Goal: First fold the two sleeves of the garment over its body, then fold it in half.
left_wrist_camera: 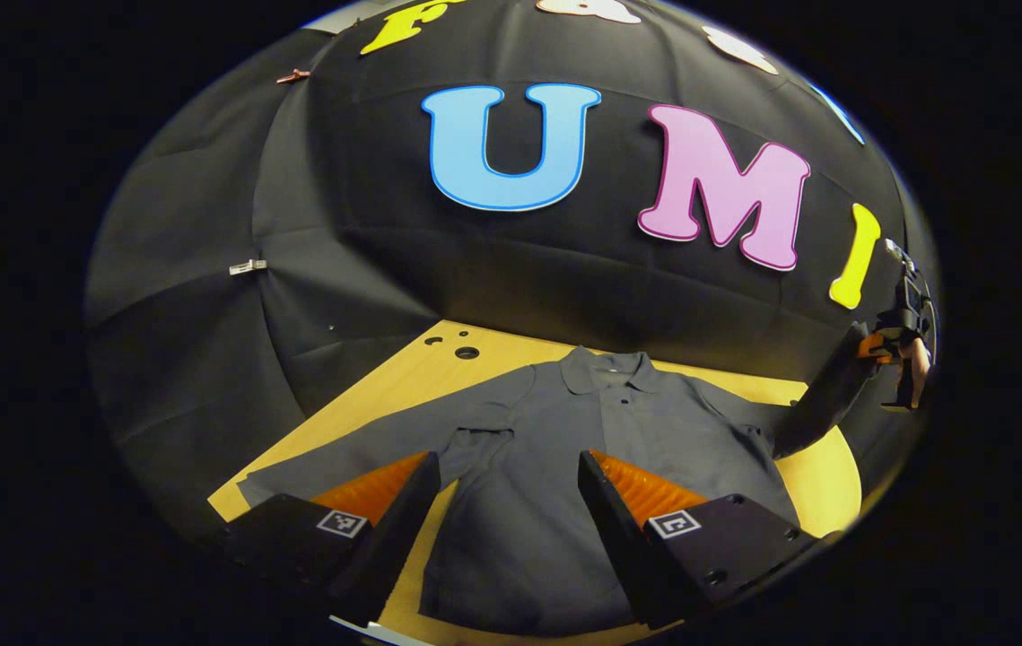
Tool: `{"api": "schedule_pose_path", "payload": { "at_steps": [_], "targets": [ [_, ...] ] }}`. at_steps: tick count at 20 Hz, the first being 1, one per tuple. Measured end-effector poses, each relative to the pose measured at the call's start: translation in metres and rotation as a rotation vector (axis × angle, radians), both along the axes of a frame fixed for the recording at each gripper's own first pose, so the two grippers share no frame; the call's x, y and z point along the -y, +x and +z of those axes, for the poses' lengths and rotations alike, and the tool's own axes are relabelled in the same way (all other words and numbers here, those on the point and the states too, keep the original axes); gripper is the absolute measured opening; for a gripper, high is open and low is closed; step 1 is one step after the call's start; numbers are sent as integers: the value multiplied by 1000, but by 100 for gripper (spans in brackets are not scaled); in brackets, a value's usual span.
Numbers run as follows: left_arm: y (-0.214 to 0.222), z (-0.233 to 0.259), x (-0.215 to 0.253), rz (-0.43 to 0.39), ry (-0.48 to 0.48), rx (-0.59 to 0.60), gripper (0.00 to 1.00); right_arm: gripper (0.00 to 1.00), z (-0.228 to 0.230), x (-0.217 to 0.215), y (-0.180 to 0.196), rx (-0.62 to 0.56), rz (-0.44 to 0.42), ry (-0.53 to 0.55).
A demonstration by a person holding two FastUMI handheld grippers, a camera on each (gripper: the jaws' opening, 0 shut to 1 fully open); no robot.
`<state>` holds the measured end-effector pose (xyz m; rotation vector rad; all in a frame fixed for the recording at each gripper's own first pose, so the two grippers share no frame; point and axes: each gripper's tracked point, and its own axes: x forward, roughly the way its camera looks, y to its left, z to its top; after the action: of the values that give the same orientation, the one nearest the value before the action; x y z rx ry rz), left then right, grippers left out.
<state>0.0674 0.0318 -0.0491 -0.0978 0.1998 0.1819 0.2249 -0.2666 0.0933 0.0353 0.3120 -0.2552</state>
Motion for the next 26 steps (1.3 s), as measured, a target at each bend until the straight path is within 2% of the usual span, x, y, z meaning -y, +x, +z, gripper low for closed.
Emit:
{"api": "schedule_pose_path", "payload": {
  "at_steps": [4,7,13,19,23,26],
  "targets": [
    [-13,1,-18,12,40,26,98,7,13,-71,-11,-6,110,-37],
    [-21,-8,-28,19,6,16,98,7,7,-131,-9,-31,185,-24],
    [-37,-23,-68,70,-53,-3,98,7,-23,-254,-8,-76,349,-69],
    [-58,-40,-114,162,-99,-28,96,7,-66,-370,-11,-138,505,-132],
    [-71,-51,-134,186,-73,-51,96,7,-93,-433,-23,-178,603,-172],
    [-78,-59,-144,204,-92,-61,96,7,-122,-474,-39,-223,668,-198]
  ]
}}
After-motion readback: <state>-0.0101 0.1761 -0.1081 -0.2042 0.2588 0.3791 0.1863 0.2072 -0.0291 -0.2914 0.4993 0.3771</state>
